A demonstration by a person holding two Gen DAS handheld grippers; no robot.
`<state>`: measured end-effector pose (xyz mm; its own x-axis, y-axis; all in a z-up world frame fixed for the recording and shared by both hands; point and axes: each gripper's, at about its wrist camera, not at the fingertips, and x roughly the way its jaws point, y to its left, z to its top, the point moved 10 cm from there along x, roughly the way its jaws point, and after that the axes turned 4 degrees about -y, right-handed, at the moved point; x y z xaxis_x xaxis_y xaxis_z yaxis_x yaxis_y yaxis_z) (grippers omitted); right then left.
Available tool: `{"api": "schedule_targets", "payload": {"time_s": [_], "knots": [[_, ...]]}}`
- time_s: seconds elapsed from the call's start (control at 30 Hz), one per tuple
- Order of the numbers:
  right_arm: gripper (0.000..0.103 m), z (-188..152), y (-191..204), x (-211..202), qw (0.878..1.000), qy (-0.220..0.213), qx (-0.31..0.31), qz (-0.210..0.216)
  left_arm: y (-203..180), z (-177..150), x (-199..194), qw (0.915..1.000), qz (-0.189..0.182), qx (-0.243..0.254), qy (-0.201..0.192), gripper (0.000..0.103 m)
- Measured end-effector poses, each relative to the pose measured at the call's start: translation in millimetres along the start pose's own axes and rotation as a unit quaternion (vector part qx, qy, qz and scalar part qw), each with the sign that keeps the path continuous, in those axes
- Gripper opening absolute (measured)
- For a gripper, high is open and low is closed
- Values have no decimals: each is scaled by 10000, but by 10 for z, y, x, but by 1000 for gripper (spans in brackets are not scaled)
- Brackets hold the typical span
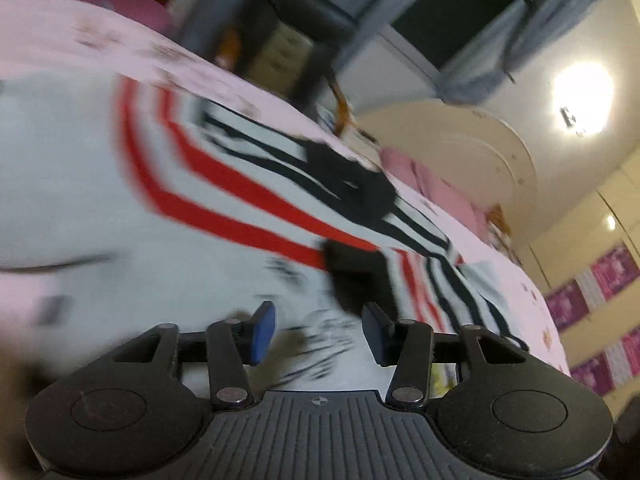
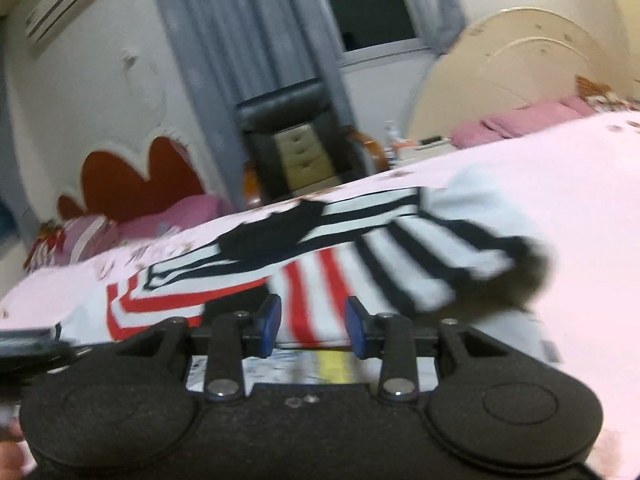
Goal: Fold small clothes
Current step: 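Carry the sleeve with the right gripper across the sweater body toward the left gripper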
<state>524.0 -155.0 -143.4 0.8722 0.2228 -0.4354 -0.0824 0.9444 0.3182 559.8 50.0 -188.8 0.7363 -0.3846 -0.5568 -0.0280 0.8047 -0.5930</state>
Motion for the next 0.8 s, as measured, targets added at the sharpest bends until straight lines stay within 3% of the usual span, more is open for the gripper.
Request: {"api": "schedule_targets", "payload": {"time_s": [0.1,0.2,0.27,0.4,0.57,0.7,0.8], "knots": [[37,19,-247,-148,9998,-32,160,-138,-225,34,410,9996,-142,-122,218,61],[37,3,-538,-268,9980,-40,579,-232,-349,39,720,9993,-74,-28,375,58],[39,-29,-700,-282,9942,-47,1057,-203,-401,30,843,9989,36,201,415,4],[48,-81,-1074,-268,9719,-89,2353,50,-345,214,672,9987,135,482,103,5],[50,-139,-1326,-157,9355,-159,3508,402,-49,431,350,9961,480,724,-154,5],[50,-188,-1353,26,9051,-101,4182,765,84,431,348,9953,556,794,-32,5],[50,-193,-1364,157,8952,-48,4388,777,129,409,344,9954,560,772,-38,5]]}}
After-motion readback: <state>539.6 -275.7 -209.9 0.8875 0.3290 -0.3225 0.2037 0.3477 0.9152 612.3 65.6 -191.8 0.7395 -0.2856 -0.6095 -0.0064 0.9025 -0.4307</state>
